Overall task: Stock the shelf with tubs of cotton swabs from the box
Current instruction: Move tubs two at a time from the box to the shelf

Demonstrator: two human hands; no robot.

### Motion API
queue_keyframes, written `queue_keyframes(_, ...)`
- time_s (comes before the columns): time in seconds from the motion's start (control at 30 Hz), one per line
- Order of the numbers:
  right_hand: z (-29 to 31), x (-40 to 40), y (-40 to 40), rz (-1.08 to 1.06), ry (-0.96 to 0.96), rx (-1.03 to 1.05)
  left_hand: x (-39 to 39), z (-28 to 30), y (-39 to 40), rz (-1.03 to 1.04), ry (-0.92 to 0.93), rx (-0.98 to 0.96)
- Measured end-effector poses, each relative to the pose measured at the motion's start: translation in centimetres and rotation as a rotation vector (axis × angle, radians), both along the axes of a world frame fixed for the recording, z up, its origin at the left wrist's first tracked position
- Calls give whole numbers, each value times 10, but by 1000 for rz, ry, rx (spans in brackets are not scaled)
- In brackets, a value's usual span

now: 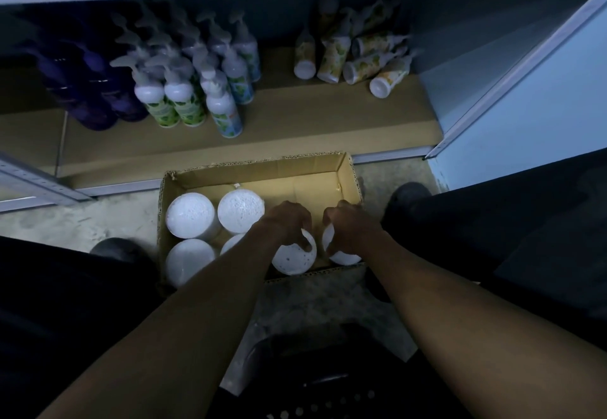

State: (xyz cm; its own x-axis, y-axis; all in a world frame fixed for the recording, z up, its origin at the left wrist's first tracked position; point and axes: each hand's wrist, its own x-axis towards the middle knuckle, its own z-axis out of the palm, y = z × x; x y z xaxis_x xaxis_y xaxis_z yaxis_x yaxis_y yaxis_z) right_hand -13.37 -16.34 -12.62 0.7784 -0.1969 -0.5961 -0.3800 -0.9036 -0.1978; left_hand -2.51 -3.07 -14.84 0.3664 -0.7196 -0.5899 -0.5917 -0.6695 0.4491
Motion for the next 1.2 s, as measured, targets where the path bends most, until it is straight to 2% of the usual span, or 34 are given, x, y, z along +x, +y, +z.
queue_keyframes(0.43, -3, 15, -9, -173, -152, 121, 16, 1, 3, 193, 63, -81)
queue_keyframes(0.63, 0, 10, -2, -68, -62, 92, 7, 3, 6, 41, -60, 20)
queue_keyframes(0.8, -5, 3, 1, -21, -60, 55, -9, -5, 7, -26, -104, 130)
queue_keyframes(1.2, -5, 5, 1, -42, -125, 42, -12, 0, 4, -34, -131, 128)
